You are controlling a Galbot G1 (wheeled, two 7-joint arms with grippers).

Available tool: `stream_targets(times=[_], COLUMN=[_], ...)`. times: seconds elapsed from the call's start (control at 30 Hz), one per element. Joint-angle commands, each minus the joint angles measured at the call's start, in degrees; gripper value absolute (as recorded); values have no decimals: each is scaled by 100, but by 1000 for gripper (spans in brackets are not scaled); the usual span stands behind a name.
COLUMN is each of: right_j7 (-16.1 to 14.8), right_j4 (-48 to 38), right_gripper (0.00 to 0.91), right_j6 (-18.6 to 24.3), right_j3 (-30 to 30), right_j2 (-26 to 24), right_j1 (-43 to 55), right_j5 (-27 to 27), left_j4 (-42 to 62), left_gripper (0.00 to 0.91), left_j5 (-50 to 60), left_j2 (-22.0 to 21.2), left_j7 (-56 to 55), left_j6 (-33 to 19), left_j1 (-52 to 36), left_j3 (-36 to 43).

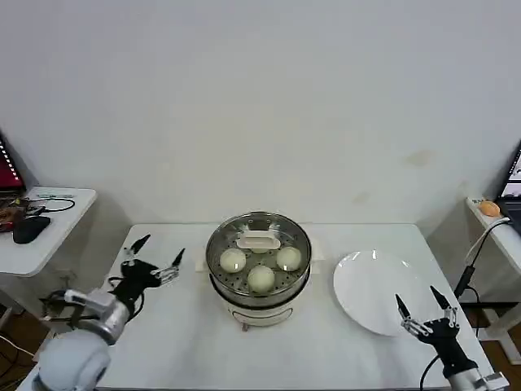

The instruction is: Take steamed baozi put them in steamer then cover it.

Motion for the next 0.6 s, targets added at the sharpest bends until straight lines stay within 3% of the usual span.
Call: stream_targets(times=[0.03,0.37,0.6], right_j7=[174,255,344], right_j4=[41,63,59], right_gripper=[907,907,907], right_j6=[-76,-12,-108], right_j3=[-8,-44,-50], right_j2=[-145,-134,-31], right_j1=[-129,-371,-400], right_j5=[392,298,284], left_j4=[832,939,937], left_gripper=[907,907,907], left_j5=[-1464,-1318,-1248], left_j2=[-136,-230,-351], left_j7=[230,311,299], left_j6=[-1479,-2350,-2481], left_j1=[1103,1701,1646], left_j3=[-936,-617,-153])
